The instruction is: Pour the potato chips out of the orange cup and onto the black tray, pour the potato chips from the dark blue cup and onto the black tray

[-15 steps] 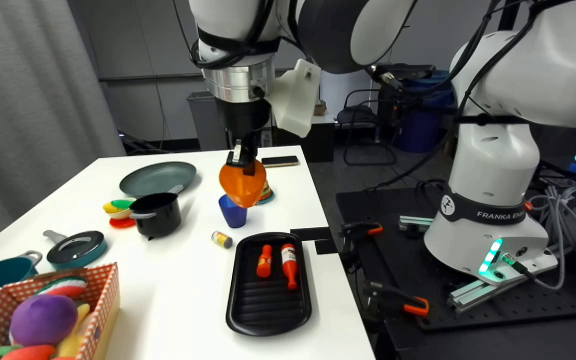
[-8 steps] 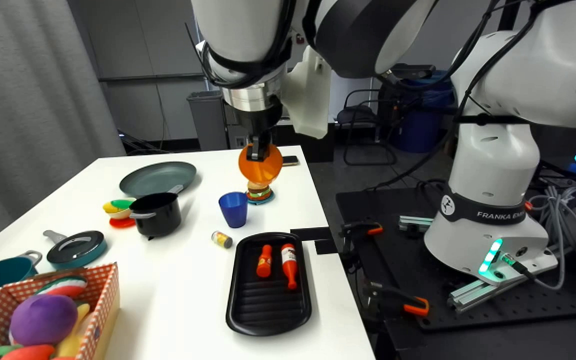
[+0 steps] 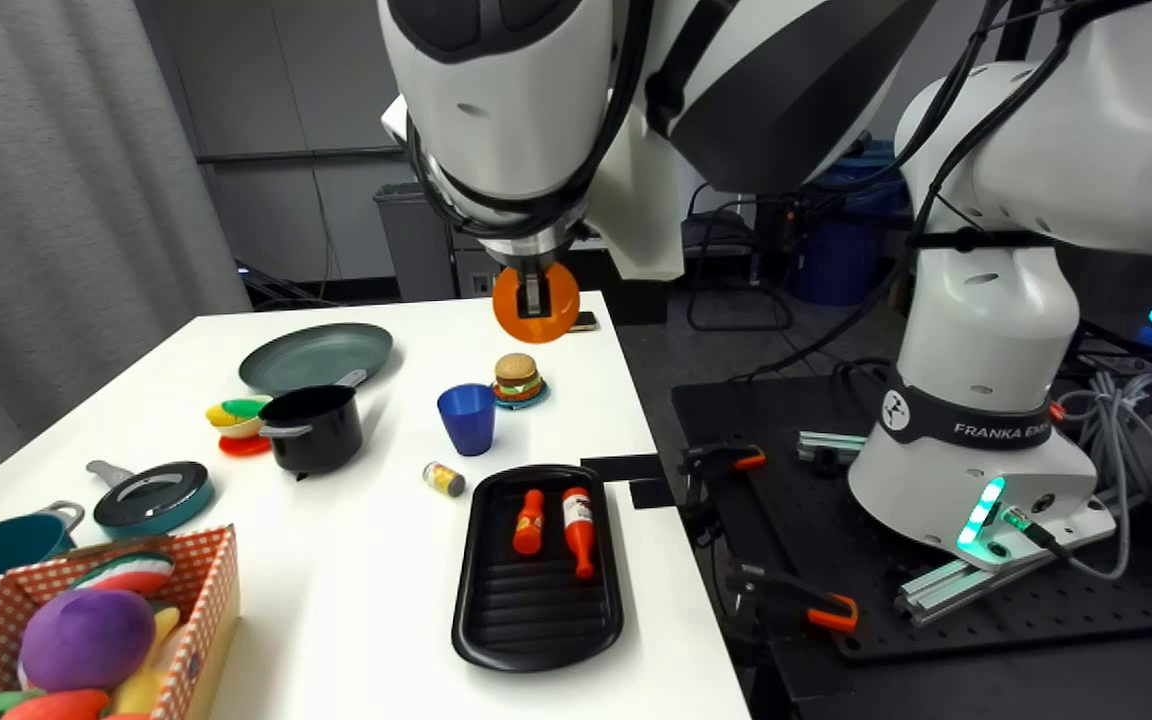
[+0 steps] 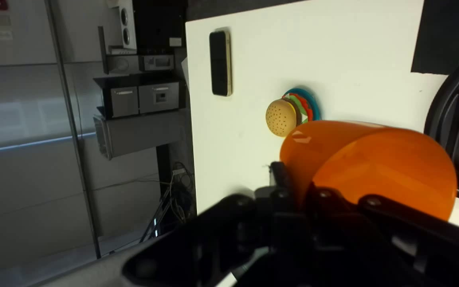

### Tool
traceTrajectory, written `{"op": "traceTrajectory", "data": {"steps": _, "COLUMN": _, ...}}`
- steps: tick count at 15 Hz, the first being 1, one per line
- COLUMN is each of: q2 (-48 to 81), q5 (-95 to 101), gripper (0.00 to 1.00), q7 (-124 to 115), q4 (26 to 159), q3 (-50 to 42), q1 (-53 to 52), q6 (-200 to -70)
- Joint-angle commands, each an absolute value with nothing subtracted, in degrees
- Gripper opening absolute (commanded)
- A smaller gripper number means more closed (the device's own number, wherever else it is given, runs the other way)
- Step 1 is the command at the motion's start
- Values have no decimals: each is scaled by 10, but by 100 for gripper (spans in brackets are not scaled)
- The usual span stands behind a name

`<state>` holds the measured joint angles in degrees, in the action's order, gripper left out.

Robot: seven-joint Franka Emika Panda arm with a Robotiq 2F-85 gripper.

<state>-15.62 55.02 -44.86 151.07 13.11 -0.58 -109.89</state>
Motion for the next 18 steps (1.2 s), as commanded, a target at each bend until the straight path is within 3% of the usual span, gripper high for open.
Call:
{"op": "traceTrajectory", "data": {"steps": 1, "q2": -95, "q5": 603, "gripper": 2, "q7": -465, "q4": 1471, "q3": 132, "q1": -32, "q6": -1061}}
{"op": "traceTrajectory", "data": {"steps": 18, "q2": 48, "q5": 797, "gripper": 2, "q7": -458, "q4": 1372, "q3": 117, "q1": -78, "q6": -885}}
